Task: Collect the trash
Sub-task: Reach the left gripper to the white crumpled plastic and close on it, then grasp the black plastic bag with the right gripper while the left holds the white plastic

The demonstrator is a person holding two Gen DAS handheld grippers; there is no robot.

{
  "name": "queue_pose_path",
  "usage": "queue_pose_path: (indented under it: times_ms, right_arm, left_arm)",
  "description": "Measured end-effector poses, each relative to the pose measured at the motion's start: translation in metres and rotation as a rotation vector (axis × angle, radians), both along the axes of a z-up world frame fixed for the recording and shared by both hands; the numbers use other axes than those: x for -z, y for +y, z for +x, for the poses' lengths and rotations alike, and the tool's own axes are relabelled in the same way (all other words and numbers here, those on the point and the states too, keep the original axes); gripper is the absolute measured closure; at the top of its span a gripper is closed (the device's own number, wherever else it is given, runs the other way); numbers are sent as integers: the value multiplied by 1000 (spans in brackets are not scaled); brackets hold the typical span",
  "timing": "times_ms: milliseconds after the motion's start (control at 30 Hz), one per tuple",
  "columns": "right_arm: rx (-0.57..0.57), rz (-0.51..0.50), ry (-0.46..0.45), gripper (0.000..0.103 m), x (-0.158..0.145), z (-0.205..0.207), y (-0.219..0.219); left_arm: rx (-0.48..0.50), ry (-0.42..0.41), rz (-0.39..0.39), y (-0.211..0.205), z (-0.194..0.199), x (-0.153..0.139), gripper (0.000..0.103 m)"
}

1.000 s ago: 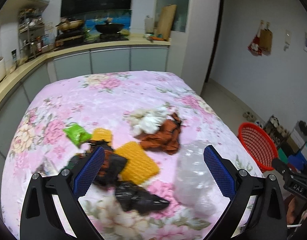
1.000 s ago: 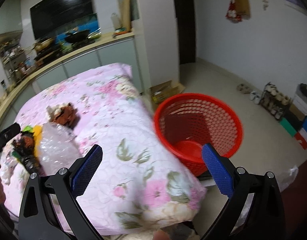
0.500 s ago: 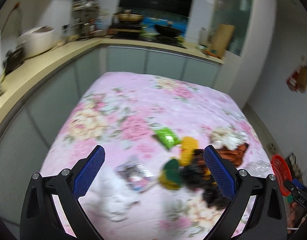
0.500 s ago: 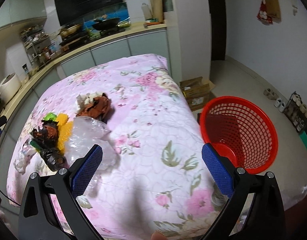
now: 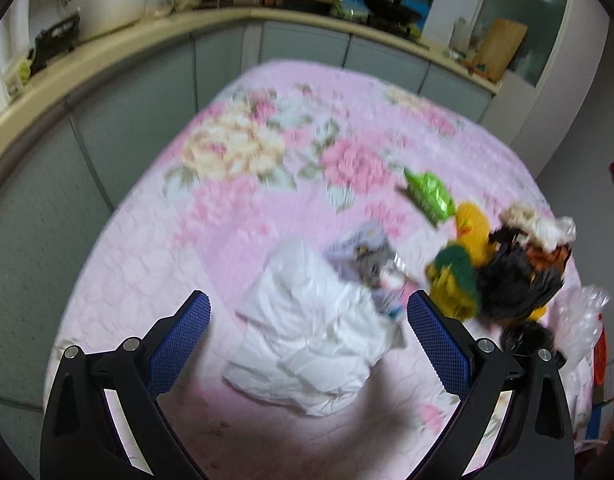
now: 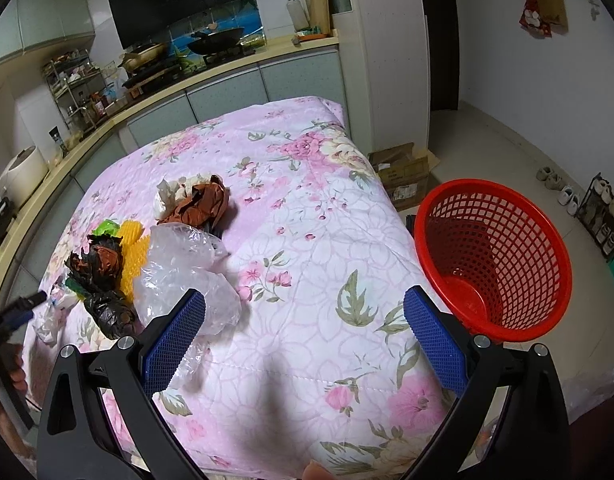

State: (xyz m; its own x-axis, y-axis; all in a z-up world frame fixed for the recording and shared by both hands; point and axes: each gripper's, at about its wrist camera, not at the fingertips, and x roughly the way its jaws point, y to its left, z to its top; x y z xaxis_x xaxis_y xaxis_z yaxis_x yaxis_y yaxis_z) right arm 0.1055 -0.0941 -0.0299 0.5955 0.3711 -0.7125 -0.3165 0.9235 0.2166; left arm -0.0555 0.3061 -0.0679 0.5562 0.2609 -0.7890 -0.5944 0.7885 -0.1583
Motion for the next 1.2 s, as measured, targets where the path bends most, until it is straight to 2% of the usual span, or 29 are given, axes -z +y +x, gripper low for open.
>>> queue_pose_path:
  times_ms: [100, 133, 200, 267, 300, 333, 433, 600, 733, 867, 1000, 1033, 1100, 1200]
  right_arm:
    - [-3, 3, 6, 7, 2, 0, 0]
    - [-4, 3, 8, 7, 2, 0, 1]
    - [-14, 4, 11, 7, 3, -1, 4]
    - [-29, 3, 9, 7, 2, -3, 8]
    - [-42, 1, 6, 7, 2, -5, 11]
    - [-54, 0, 2, 7, 2, -7, 14]
    - [-97, 5, -6, 7, -1, -11, 24]
    - [-176, 15, -36, 7, -8, -21, 49]
    - [-285, 42, -65, 7, -15, -32, 78]
    - [-405, 44, -91, 7, -15, -43, 110]
    - [-478, 21, -56, 8, 0, -41, 141]
    - [-483, 6, -56, 9, 4, -41, 147]
    - [-497, -37, -64, 19, 12, -37, 159]
    - [-514, -60, -81, 23, 13, -40, 168]
  left_arm:
    - [22, 27, -2, -5, 2, 12, 9]
    - [30, 31, -4, -7, 2, 15, 14]
    - [45, 36, -10, -9, 3, 16, 29]
    - [61, 31, -15, -11, 3, 15, 53]
    - [64, 26, -21, -11, 2, 13, 61]
    - [71, 20, -32, -11, 1, 12, 75]
    - [96, -1, -44, -16, 0, 5, 87]
    - [139, -95, -12, -29, -5, -19, 89]
    - [161, -161, 22, -39, -7, -33, 89]
    - [180, -173, 31, -45, -5, -35, 89]
    - [192, -167, 47, -47, -3, -34, 89]
    - [187, -163, 57, -46, -4, -34, 89]
    - [174, -166, 61, -43, -6, -36, 89]
    - [151, -183, 52, -35, -11, -39, 89]
